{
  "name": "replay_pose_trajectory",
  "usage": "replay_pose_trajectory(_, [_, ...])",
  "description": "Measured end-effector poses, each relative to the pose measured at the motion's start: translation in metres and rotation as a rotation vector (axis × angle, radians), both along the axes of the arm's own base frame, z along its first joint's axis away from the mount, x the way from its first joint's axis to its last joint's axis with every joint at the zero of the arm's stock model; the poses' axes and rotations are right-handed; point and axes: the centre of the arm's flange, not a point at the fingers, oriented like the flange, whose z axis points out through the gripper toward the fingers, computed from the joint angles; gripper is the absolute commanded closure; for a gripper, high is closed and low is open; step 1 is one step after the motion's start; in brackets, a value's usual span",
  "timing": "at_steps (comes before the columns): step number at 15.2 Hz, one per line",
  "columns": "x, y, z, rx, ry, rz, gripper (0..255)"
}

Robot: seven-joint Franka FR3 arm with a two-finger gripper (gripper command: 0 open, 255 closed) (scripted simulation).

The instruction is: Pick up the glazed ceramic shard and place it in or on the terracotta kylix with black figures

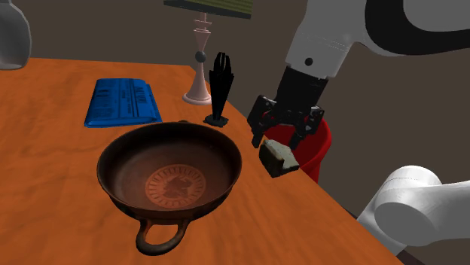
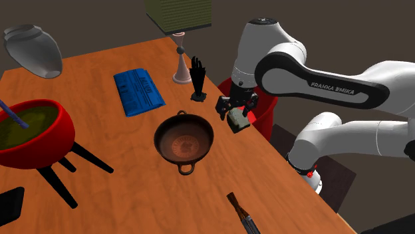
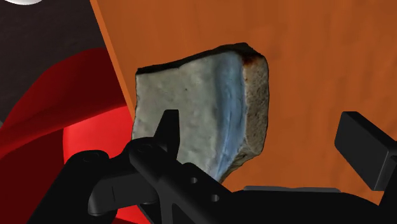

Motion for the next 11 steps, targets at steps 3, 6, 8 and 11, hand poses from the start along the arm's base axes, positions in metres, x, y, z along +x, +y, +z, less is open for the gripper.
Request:
replay_pose_trajectory(3, [0.0002,0.0000,-0.0007,0.000,0.000,0.000,0])
replay_pose_trajectory(6, [0.0002,0.0000,-0.0008,0.000,0.000,0.000,255])
replay_pose_trajectory(8, [0.0002,0.0000,-0.0007,0.000,0.000,0.000,255])
replay_pose_trajectory(11, [0.0002,0.0000,-0.0006,0.000,0.000,0.000,255])
